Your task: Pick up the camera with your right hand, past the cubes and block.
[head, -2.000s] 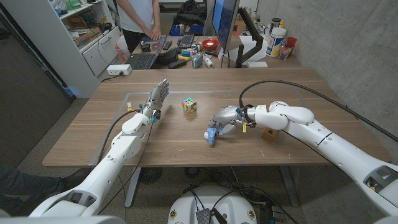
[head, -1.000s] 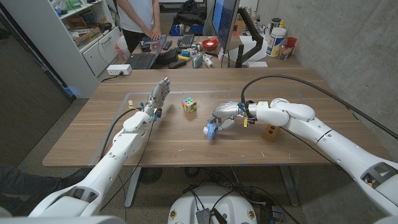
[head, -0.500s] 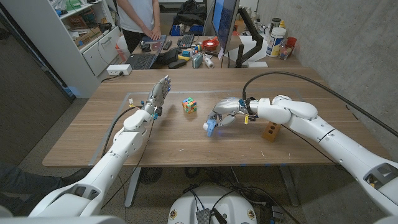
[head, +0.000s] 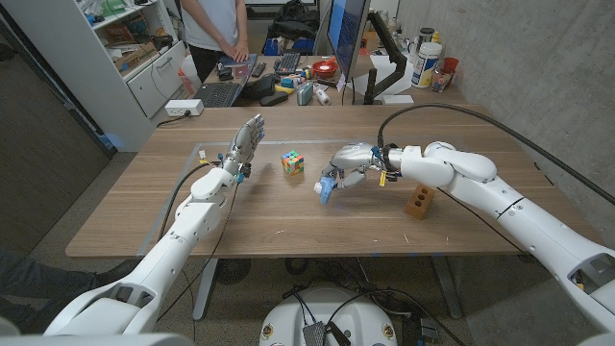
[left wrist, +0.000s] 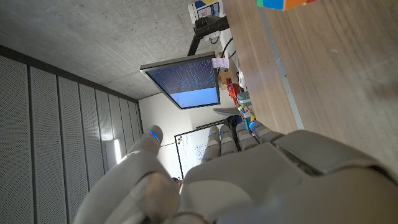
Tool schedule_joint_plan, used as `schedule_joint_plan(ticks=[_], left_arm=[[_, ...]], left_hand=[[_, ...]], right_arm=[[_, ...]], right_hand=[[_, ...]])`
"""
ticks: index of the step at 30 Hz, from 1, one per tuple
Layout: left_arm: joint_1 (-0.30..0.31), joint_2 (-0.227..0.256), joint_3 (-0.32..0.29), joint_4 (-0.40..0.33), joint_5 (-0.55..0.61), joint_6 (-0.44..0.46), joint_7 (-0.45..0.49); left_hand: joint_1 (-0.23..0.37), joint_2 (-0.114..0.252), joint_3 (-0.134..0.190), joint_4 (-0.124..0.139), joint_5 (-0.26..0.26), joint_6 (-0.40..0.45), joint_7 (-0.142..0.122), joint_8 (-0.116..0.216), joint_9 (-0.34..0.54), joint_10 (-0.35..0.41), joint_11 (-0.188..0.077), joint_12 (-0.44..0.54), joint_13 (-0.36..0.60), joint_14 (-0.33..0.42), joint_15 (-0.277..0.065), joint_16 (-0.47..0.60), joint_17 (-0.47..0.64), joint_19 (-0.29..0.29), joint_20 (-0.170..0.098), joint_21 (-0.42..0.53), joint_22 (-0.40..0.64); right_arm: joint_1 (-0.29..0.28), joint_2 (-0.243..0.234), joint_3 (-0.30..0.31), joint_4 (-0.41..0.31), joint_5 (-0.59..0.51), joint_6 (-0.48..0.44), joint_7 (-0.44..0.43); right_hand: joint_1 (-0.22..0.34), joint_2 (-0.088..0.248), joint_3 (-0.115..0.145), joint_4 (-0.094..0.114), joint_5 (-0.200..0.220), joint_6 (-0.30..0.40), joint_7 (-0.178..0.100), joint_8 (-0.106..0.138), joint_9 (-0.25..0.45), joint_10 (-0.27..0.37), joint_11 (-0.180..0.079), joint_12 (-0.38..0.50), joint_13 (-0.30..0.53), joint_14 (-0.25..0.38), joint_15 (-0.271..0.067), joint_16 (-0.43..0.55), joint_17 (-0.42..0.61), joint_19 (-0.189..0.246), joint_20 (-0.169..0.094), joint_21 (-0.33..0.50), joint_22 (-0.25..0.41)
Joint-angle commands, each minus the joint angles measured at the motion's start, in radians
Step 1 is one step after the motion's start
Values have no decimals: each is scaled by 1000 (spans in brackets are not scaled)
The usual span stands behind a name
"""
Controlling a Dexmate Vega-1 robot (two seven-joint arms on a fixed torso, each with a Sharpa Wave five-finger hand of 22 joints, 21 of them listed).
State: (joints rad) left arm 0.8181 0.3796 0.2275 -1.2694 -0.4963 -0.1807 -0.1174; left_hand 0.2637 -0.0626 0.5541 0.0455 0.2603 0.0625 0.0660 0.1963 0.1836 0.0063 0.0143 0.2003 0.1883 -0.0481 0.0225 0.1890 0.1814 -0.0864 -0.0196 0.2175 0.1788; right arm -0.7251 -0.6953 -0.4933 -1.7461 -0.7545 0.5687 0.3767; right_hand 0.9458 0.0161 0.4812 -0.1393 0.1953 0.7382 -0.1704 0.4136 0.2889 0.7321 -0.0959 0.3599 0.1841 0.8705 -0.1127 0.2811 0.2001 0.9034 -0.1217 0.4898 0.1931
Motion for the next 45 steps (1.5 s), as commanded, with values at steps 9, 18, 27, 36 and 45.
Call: schedule_joint_plan(ticks=[9,18,27,36,45], left_arm=[[6,12,-4,-30,2,-1,-1],[14,16,-6,-53,2,-1,6],[27,21,-12,-76,0,0,13],[34,23,-15,-83,-4,-4,14],[30,22,-15,-77,-7,-9,7]], left_hand=[[4,13,-4,2,4,3,0,3,6,-6,0,4,4,-5,4,0,3,-1,2,-3,3],[5,14,-6,1,4,4,2,3,6,-4,-1,4,4,-5,4,0,3,-1,2,-4,3],[5,15,-7,1,3,4,1,3,6,-5,-2,4,4,-6,4,0,3,0,1,-5,3],[6,15,-8,1,3,5,1,3,6,-4,3,4,4,-5,2,0,3,0,1,-5,3],[6,16,-9,1,3,5,2,3,6,-7,1,3,4,-6,3,0,3,0,2,-6,4]], right_arm=[[-25,8,48,-61,-11,-64,-44],[-22,-5,64,-85,19,-70,-25],[-10,-17,78,-109,23,-63,-15],[-4,-27,94,-138,16,-57,-14],[3,-29,107,-162,12,-59,-11]], right_hand=[[1,7,-11,4,-2,4,-4,-1,5,7,2,-6,1,15,-114,-6,1,11,-84,8,1],[3,10,-15,4,-3,6,-7,-3,7,13,0,-10,1,21,-116,-9,1,13,-84,9,1],[6,14,-17,5,-4,10,-8,-3,8,17,0,-14,2,25,-117,-13,1,15,-83,10,1],[7,15,-21,5,-5,11,-10,-5,10,19,-2,-18,2,30,-117,-16,1,18,-83,11,0],[7,18,-25,7,-6,19,-8,-4,11,27,-6,-21,2,40,-117,-17,1,24,-82,13,-1]])
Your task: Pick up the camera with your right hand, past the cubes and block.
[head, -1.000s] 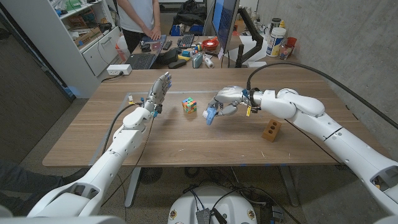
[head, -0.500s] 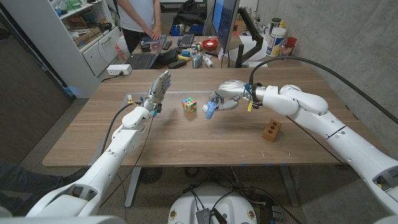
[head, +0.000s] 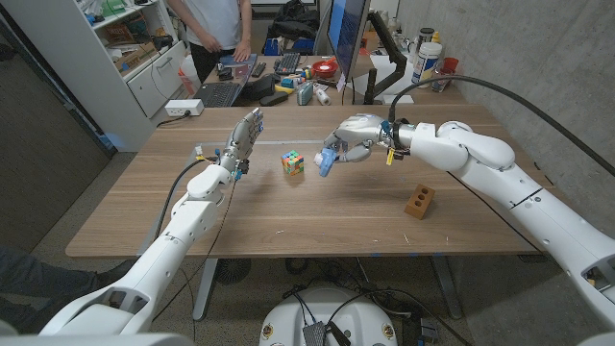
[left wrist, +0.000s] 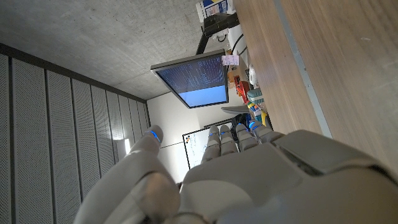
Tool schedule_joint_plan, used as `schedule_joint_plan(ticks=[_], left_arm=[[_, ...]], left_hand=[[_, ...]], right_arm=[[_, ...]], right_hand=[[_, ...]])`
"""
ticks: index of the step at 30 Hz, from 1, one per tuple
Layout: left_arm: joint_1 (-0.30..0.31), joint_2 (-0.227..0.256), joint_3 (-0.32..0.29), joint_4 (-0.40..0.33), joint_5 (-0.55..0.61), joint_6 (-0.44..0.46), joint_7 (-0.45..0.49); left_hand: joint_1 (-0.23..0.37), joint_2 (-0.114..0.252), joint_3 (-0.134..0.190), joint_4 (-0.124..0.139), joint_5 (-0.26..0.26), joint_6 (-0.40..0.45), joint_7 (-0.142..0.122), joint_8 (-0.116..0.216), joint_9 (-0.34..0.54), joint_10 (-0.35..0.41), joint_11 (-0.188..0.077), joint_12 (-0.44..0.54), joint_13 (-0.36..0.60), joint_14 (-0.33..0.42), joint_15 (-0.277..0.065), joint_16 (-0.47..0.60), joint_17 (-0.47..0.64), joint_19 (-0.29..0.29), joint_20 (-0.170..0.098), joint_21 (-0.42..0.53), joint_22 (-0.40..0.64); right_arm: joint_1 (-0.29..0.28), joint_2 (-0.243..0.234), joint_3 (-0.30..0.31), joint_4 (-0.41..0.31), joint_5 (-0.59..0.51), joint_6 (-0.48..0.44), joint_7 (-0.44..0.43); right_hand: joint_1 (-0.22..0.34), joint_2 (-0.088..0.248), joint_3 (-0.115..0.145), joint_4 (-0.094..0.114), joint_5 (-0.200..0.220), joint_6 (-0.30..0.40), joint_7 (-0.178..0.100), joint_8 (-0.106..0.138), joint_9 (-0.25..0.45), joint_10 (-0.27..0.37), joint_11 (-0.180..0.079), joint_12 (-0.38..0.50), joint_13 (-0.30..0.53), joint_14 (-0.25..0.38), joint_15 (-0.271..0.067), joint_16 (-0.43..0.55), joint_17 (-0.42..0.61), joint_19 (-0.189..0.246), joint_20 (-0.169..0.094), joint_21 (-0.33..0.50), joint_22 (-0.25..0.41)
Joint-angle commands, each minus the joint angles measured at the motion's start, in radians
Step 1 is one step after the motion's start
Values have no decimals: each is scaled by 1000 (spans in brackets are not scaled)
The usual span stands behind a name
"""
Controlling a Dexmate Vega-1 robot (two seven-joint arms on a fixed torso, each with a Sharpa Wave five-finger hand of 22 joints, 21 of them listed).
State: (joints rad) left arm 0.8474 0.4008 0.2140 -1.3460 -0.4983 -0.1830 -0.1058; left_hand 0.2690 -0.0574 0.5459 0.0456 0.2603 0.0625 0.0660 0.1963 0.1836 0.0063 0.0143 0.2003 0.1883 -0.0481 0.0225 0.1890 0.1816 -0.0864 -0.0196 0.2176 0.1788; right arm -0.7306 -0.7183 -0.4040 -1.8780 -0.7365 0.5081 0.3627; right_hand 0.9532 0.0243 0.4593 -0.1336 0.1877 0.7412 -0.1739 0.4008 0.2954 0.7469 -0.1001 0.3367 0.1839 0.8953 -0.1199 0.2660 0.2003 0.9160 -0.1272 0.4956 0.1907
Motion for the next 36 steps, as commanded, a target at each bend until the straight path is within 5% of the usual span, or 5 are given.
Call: schedule_joint_plan(ticks=[1,36], left_arm=[[1,0,-1,0,-4,-7,-4],[-34,-8,2,36,-5,-26,-25]], left_hand=[[1,11,-1,1,3,5,2,3,6,-7,0,3,4,-7,3,0,3,0,1,-6,4],[2,12,-5,0,2,6,3,3,6,-5,-1,4,4,-6,2,0,3,0,1,-8,4]], right_arm=[[8,-5,19,-33,-8,-1,3],[8,8,37,-70,35,-55,42]], right_hand=[[0,10,-4,1,2,19,-6,10,5,13,-2,2,2,16,-110,-2,1,13,-76,8,1],[4,20,-17,3,0,9,-15,-3,11,18,-9,-18,3,45,-112,-11,3,32,-74,13,-1]])
